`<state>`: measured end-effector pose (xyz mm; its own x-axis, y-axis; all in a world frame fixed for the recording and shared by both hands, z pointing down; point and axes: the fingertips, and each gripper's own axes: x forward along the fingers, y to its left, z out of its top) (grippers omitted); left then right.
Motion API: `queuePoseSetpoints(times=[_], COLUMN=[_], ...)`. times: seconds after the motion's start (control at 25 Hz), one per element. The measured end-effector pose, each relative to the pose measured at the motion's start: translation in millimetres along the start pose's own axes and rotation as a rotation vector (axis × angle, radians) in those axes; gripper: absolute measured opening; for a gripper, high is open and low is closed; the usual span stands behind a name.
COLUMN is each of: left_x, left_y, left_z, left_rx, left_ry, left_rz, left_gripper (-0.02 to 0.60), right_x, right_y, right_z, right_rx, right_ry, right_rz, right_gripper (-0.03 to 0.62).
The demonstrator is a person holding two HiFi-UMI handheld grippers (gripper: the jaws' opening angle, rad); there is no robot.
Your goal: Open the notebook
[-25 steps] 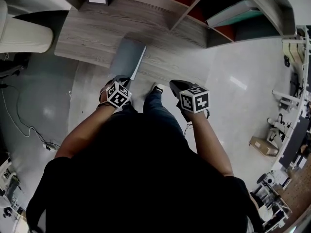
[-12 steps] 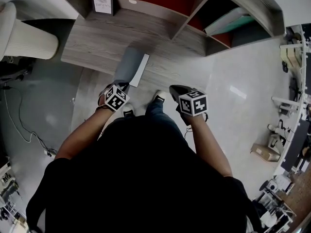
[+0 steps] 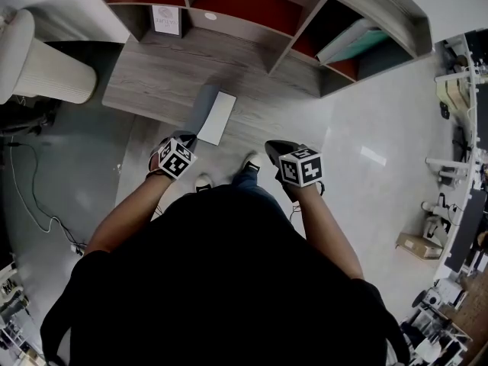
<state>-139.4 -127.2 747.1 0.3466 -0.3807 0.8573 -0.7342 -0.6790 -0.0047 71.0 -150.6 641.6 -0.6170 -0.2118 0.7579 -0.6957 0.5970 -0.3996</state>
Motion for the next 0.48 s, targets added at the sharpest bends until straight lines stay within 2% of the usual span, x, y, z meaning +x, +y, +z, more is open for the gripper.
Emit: queuePoseSetpoints(times=[0.48], left_x=[-20], left_y=[34], left_z=[-13], left_rx=[-0.015], left_ry=[0.012], left_rz=[0.063], left_gripper=[0.018], right_x=[-9], right_y=[0], right_z=[-14], right_rx=[0.041], right_ry=[-0.03], right_rz=[-0.024], right_gripper=[0.002])
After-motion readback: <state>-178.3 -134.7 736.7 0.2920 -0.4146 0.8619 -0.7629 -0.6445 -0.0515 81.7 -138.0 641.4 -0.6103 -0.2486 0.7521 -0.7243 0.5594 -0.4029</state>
